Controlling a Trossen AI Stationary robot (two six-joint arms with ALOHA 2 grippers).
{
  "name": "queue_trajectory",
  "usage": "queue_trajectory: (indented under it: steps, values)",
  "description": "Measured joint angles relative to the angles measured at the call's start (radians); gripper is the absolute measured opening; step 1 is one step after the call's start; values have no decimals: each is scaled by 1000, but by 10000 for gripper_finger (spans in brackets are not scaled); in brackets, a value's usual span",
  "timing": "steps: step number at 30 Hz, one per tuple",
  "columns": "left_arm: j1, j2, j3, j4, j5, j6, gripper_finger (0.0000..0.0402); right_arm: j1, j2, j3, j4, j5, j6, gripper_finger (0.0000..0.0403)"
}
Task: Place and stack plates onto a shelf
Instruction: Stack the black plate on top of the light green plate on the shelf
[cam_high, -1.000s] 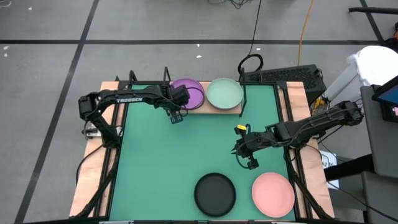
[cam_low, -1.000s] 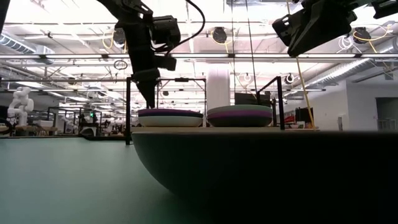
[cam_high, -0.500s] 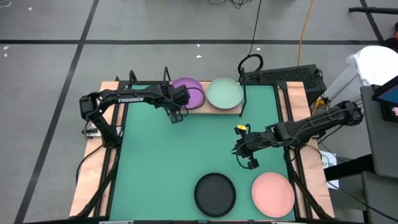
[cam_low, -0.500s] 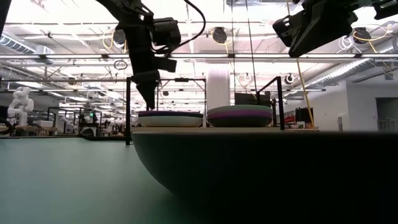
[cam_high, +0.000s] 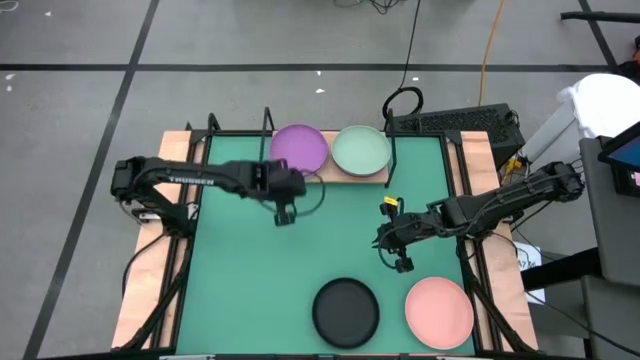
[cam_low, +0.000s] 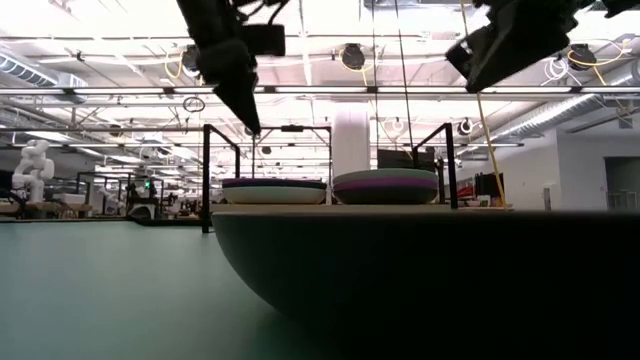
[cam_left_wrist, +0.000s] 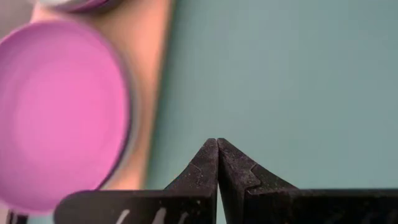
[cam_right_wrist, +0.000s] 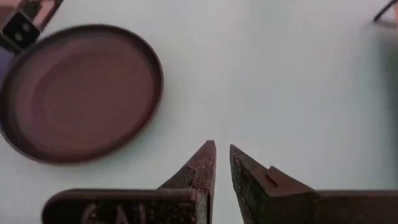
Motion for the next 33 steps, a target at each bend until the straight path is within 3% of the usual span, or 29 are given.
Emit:
queue_trajectory:
  steps: [9, 20, 28, 33]
  values:
    - [-243, 0, -56, 131, -3, 27, 3, 160, 0, -49, 74, 0, 310, 31]
    - [-432, 0, -216, 438, -3, 5, 3, 365, 44, -39, 70, 4, 645, 31]
    - [-494, 0, -295, 573, -4, -13, 3, 423, 247, 65, 59, -25, 633, 38]
    - [-508, 0, -299, 570, -3, -63, 3, 435, 394, 164, 34, -114, 526, 80]
